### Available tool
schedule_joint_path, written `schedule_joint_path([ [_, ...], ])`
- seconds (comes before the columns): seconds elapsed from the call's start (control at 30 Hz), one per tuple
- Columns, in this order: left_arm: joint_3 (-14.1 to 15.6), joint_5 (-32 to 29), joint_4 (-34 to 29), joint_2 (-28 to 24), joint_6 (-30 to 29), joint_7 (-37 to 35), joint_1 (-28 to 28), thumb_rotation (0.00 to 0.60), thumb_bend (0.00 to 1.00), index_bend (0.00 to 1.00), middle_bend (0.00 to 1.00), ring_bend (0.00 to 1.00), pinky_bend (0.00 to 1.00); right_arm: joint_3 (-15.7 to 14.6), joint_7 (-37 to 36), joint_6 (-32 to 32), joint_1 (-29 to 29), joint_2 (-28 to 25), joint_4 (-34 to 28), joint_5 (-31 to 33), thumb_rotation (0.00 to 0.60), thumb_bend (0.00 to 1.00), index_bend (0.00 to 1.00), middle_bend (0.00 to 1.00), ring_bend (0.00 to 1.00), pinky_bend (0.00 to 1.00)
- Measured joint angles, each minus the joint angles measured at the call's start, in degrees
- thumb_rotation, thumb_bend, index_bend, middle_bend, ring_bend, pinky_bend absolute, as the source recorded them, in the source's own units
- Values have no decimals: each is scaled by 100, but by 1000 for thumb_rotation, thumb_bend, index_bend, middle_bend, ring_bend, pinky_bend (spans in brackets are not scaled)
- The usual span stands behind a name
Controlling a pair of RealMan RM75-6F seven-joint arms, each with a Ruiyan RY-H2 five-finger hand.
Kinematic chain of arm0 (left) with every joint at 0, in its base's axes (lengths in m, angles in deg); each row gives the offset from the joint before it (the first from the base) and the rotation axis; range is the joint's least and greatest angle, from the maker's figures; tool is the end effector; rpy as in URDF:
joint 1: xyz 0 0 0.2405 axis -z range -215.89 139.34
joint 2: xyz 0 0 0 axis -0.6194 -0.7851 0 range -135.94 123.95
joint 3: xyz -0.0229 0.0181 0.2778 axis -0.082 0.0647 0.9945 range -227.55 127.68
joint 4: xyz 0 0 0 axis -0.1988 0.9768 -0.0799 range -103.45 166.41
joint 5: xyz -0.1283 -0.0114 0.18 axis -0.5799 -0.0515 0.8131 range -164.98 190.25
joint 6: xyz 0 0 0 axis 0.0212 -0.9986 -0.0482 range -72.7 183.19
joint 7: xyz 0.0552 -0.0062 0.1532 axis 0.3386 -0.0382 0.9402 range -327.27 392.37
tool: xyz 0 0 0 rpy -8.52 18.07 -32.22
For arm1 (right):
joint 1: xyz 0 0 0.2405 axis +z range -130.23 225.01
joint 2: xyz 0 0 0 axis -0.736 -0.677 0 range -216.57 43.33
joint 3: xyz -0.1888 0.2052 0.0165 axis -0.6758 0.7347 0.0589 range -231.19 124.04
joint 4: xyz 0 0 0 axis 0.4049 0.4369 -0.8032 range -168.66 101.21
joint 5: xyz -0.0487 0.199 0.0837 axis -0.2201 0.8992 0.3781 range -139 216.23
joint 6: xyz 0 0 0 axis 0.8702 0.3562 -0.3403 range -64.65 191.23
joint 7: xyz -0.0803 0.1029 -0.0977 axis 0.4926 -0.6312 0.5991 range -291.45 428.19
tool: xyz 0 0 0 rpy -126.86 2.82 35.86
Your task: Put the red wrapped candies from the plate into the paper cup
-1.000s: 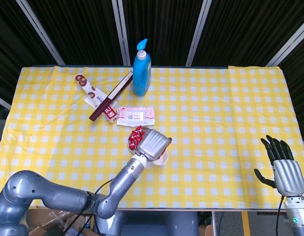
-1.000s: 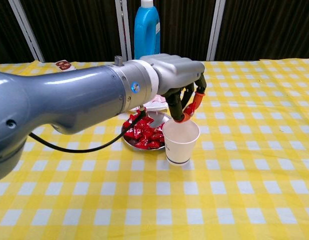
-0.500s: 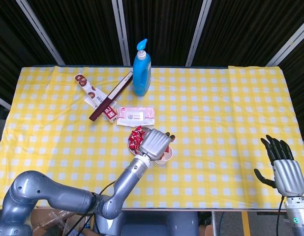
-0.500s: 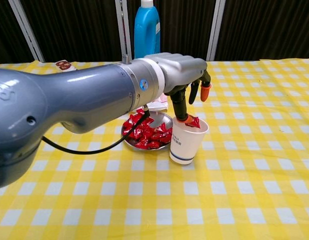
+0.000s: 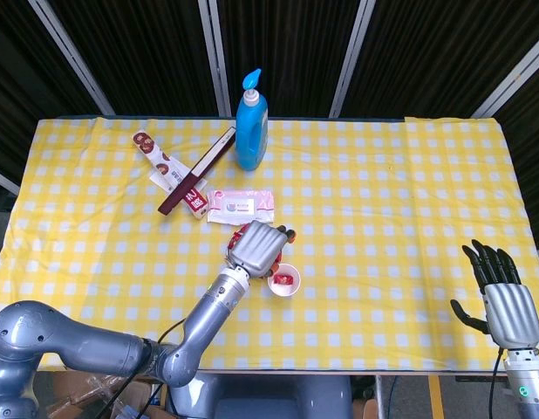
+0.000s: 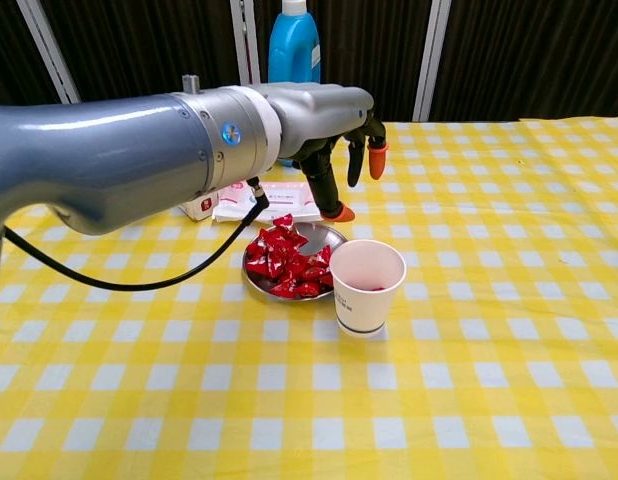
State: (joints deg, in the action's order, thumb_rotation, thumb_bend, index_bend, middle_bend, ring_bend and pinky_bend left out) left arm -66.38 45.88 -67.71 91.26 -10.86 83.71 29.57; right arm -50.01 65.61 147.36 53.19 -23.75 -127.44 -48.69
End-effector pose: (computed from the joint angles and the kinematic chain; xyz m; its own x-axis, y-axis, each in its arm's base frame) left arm 0.0316 0.3582 -0.0704 0.5517 0.2051 0.8084 0.7612 -0.5199 -0.3876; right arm -0.3259 -0.2105 0.1617 0.3503 -0.0039 0.9366 -0.9355 -0.0499 0.3497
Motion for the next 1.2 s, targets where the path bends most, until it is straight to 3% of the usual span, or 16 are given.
schedule_joint_path([
  [0.17, 114, -276, -27, -174, -35, 223, -21, 600, 222, 295, 296, 863, 904, -2, -9, -9, 4, -4, -2, -3, 600, 357, 0, 0, 0, 0],
  [0.5, 318, -1180, 214, -205, -10, 715, 86, 600, 215, 289, 279, 863, 904, -3, -25, -24, 8, -13, -6, 4, 600, 356, 0, 0, 0, 0],
  [0.9, 451, -1590, 1133, 142, 204, 900, 186, 600, 215, 293, 285, 863, 904, -5, -91, -63, 21, -41, -33, 14, 600, 356, 0, 0, 0, 0],
  [1.2, 519, -1546, 1707, 491, 609, 799, 218, 600, 216, 336, 307, 863, 904, 3, -111, -81, 25, -53, -49, 49, 600, 356, 0, 0, 0, 0],
])
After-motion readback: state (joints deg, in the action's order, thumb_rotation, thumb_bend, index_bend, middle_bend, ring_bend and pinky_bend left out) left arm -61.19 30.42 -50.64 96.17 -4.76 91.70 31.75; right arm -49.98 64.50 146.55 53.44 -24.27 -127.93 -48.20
